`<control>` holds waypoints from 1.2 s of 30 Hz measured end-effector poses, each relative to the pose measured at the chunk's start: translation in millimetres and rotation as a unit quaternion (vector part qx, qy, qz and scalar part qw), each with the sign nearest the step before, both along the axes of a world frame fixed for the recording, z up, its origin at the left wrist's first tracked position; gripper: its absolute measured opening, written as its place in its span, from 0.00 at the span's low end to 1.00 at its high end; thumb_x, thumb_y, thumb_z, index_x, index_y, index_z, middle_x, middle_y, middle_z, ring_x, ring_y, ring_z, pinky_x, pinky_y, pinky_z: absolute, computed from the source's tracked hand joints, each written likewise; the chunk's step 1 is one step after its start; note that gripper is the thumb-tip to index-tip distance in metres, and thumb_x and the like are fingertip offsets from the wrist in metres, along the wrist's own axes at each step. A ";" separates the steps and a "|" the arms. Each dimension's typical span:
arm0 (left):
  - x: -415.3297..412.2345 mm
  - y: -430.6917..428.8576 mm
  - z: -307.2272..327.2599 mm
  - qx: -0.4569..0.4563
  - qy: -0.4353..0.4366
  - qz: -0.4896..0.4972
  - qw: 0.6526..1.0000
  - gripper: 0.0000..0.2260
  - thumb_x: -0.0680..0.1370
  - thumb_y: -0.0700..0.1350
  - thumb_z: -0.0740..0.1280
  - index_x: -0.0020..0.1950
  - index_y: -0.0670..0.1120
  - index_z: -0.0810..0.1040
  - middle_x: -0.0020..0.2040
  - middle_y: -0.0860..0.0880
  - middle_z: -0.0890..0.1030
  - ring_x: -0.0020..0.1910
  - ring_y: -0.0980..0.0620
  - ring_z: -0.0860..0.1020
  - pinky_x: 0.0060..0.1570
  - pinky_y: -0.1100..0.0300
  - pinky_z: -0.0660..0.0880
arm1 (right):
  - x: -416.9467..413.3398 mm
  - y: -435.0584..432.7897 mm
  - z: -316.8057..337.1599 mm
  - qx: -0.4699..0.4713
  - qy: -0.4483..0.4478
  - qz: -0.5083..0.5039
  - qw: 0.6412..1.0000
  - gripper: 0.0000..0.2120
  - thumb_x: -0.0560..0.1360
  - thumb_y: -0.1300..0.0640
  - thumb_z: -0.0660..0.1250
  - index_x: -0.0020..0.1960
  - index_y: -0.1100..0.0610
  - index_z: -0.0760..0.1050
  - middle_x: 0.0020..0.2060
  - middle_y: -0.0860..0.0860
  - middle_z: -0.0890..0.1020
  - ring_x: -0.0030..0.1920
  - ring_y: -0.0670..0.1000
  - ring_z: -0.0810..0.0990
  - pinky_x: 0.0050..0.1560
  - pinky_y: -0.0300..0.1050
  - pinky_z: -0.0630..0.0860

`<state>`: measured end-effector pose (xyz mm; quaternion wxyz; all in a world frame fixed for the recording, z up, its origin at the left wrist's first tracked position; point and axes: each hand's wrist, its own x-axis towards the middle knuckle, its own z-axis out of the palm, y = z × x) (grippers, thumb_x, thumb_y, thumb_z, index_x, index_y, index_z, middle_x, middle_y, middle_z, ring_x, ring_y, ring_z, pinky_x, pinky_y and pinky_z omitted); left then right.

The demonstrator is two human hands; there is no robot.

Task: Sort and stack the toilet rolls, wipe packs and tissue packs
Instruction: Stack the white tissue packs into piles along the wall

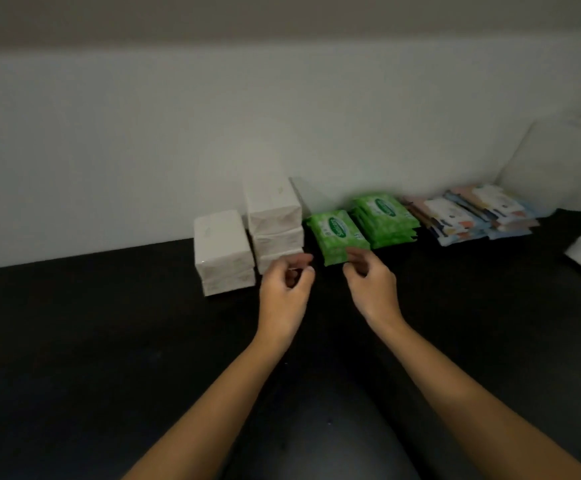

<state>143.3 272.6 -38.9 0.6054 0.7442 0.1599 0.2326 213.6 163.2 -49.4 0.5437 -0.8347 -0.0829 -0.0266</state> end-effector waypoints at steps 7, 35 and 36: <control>44.0 -96.4 -10.3 0.070 0.043 -0.146 0.986 0.08 0.75 0.40 0.66 0.48 0.54 0.75 0.49 0.51 0.78 0.51 0.51 0.75 0.55 0.60 0.72 | 21.9 -112.8 -0.2 -0.021 0.014 -0.091 0.995 0.15 0.77 0.63 0.62 0.64 0.59 0.73 0.60 0.54 0.77 0.56 0.47 0.75 0.52 0.35 0.67; 241.0 -405.7 -10.3 -0.068 0.266 -0.281 0.919 0.24 0.79 0.47 0.62 0.74 0.47 0.62 0.72 0.46 0.67 0.70 0.48 0.67 0.68 0.55 0.64 | 201.3 -442.7 -12.4 -0.126 0.056 -0.216 0.967 0.21 0.78 0.59 0.60 0.71 0.59 0.65 0.69 0.58 0.67 0.67 0.56 0.69 0.63 0.46 0.68; 242.9 -408.8 -11.1 -0.060 0.268 -0.282 0.919 0.24 0.79 0.48 0.62 0.74 0.47 0.61 0.73 0.46 0.67 0.71 0.48 0.66 0.68 0.56 0.64 | 204.4 -445.1 -15.4 -0.117 0.062 -0.216 0.967 0.21 0.78 0.58 0.60 0.71 0.59 0.64 0.69 0.58 0.67 0.67 0.56 0.69 0.64 0.46 0.67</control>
